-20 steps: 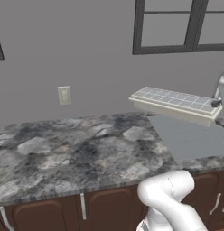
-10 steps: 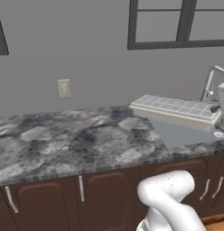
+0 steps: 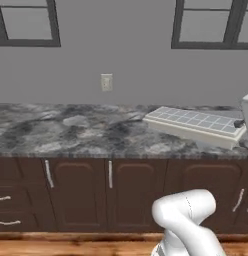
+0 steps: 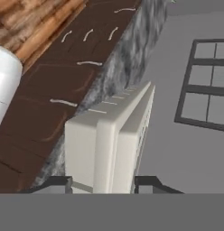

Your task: The ice cube tray has been filled with water. Take the tray and place it in the freezer to make ice. Close the freezer door after placing the tray.

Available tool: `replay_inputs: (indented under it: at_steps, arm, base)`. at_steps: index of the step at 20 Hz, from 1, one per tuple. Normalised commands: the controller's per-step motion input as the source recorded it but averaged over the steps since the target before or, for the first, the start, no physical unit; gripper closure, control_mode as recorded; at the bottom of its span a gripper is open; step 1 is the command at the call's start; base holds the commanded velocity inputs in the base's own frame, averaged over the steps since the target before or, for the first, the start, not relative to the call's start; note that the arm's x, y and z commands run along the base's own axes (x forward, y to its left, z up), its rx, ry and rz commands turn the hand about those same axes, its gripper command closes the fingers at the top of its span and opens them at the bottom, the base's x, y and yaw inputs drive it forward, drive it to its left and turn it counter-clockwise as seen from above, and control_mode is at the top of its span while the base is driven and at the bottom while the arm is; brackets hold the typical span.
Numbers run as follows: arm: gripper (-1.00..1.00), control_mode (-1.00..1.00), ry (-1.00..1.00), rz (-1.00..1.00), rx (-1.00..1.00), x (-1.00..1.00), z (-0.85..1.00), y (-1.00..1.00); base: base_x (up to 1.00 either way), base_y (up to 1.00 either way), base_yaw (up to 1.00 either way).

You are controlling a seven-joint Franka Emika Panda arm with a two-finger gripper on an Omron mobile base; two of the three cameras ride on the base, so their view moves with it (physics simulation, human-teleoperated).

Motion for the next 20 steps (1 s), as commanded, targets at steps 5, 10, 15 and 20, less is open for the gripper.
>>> replay_inputs:
  at_steps: [5, 10, 15, 20]
  arm:
    - [1.0, 1.0, 0.0, 0.0, 0.0, 0.0, 0.0, 0.0]
    - [1.0, 1.0, 0.0, 0.0, 0.0, 0.0, 0.0, 0.0]
    - [1.0, 1.0, 0.0, 0.0, 0.0, 0.0, 0.0, 0.0]
    - [1.0, 1.0, 0.0, 0.0, 0.0, 0.0, 0.0, 0.0]
  base:
    - [0.0, 0.0, 1.0]
    - [0.0, 0.0, 1.0]
    - [0.0, 0.0, 0.97]
    - [0.02, 0.0, 0.92]
